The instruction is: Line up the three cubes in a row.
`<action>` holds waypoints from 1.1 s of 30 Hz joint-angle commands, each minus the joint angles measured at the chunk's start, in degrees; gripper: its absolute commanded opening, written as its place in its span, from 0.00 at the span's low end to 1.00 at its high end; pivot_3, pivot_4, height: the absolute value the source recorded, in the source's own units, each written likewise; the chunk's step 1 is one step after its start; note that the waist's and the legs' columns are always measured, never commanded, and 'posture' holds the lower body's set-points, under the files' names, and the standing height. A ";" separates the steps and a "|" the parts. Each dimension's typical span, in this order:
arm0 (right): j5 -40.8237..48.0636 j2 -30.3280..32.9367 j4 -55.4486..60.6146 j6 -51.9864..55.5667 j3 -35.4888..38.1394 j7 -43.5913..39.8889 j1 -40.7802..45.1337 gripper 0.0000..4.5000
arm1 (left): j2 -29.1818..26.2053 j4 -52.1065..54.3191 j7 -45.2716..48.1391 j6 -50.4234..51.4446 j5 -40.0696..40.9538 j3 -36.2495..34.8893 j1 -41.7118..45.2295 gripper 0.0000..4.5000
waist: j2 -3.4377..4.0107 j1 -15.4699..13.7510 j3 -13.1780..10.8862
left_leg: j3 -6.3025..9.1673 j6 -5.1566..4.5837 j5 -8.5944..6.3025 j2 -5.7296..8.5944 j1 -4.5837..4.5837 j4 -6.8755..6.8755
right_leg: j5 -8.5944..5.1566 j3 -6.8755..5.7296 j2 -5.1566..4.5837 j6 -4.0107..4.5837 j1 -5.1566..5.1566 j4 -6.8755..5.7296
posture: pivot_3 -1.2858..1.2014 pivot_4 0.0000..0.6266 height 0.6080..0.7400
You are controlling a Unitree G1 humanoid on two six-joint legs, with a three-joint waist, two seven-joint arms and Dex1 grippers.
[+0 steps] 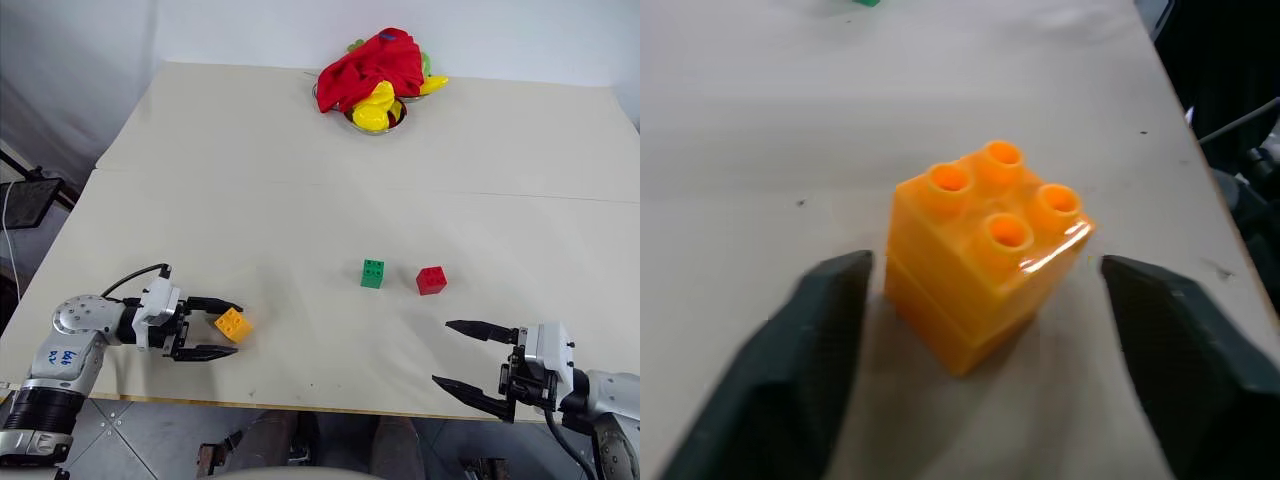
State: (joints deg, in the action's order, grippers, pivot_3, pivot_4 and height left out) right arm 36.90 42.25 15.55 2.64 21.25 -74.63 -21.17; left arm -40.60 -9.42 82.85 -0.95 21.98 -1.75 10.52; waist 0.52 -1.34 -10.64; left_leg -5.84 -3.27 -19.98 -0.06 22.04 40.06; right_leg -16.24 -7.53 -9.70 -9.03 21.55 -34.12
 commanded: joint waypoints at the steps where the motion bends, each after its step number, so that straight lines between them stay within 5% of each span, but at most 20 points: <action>1: 0.85 0.48 1.62 -0.30 2.06 -0.23 -0.47 1.00 | -0.15 0.80 3.30 -3.20 1.85 -0.26 1.77 0.99 | 0.00 -0.02 0.00 | 0.00 0.00 0.00 0.00 0.00 0.00 | 0.00 0.00 0.00 0.00 0.00 0.01 | 0.52 0.24 1.00; 17: 1.63 1.05 2.98 0.43 4.82 -0.93 -3.39 1.00 | -9.02 -19.76 9.65 -21.93 6.55 26.21 20.79 0.99 | 0.00 0.07 0.00 | -0.03 -0.02 0.00 0.03 0.03 -0.04 | 0.00 -0.01 0.04 0.00 0.03 0.04 | 0.52 0.24 1.00; 27: 0.72 -0.45 2.93 -0.35 4.89 -0.19 -4.73 1.00 | -7.55 -17.53 9.65 -19.30 10.86 24.59 19.66 0.40 | 0.00 0.02 0.00 | 0.01 -0.03 0.00 0.03 0.06 -0.02 | 0.00 -0.03 0.02 0.00 0.03 0.03 | 0.52 0.24 1.00; 33: 1.95 -1.08 1.01 -1.25 10.41 -0.42 -8.22 1.00 | -2.78 -13.20 -2.31 -3.37 12.85 15.22 23.80 0.39 | -0.01 -0.54 -0.01 | 0.03 -0.06 0.02 0.05 0.06 0.02 | 0.00 -0.04 0.02 -0.01 0.00 0.01 | 0.52 0.24 1.00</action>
State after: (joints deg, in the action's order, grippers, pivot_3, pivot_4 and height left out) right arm 37.37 41.89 16.64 2.36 28.23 -74.69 -27.74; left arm -44.85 -25.32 84.28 -9.48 32.68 16.99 31.30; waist 0.51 -1.88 -10.64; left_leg -5.75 -3.35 -19.95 0.01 22.13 40.08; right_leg -16.24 -7.59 -9.69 -9.04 21.52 -34.10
